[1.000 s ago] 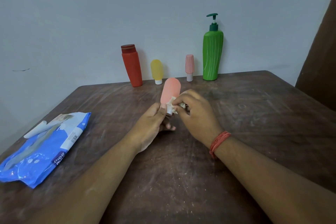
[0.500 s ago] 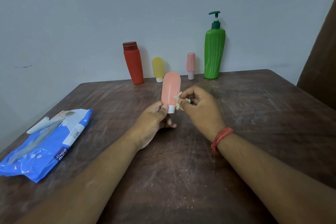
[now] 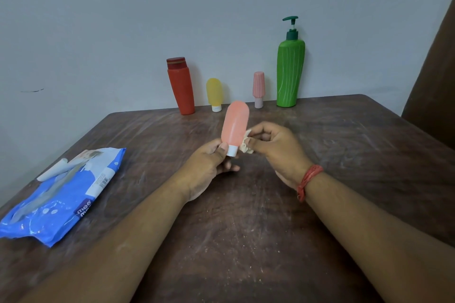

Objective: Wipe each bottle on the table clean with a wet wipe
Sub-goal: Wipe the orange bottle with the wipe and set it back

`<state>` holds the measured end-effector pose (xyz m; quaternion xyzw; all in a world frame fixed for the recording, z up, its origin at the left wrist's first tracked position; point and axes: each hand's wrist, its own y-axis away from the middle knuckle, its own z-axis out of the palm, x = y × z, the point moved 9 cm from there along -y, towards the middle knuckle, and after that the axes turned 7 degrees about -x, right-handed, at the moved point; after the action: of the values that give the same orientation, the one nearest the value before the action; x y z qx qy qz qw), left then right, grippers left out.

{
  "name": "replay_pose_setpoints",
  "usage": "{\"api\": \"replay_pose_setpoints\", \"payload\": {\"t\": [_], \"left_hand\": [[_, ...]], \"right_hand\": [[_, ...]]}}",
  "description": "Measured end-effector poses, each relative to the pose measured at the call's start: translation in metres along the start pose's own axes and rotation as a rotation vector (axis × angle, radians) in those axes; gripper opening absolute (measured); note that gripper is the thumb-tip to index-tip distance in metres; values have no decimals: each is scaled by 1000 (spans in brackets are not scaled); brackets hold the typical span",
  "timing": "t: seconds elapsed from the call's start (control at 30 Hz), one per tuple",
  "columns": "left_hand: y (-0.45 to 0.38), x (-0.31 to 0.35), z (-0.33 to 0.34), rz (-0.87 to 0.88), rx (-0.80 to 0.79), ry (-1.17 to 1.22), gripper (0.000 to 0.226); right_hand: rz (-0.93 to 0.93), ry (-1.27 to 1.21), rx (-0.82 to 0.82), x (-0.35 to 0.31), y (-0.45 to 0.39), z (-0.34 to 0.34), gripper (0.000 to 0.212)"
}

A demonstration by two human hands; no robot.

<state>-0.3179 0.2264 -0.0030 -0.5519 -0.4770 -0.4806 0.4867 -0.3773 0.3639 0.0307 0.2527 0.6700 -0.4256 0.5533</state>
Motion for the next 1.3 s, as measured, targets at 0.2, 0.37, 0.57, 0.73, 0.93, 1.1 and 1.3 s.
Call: {"api": "replay_pose_setpoints", "payload": {"t": [0.2, 0.37, 0.57, 0.73, 0.93, 1.1, 1.3], "left_hand": [[1, 1, 6, -70, -35, -298, 29], [2, -1, 3, -61, -8, -230, 28], [2, 1, -4, 5, 71, 14, 31], [1, 3, -6, 39, 144, 153, 30], [1, 3, -9, 55, 187, 247, 9], [2, 4, -9, 67, 192, 258, 13], [2, 2, -7, 70, 199, 242, 18]], "right_hand": [[-161, -337, 184, -21, -6, -35, 20], [-63, -362, 70, -6, -4, -16, 20], [11, -1, 14, 5, 4, 4, 17], [-99, 365, 101, -12, 9, 13, 10], [-358, 717, 133, -42, 16, 26, 10], [-330, 697, 123, -40, 17, 25, 9], [-273, 651, 177, -37, 14, 12, 10]]}}
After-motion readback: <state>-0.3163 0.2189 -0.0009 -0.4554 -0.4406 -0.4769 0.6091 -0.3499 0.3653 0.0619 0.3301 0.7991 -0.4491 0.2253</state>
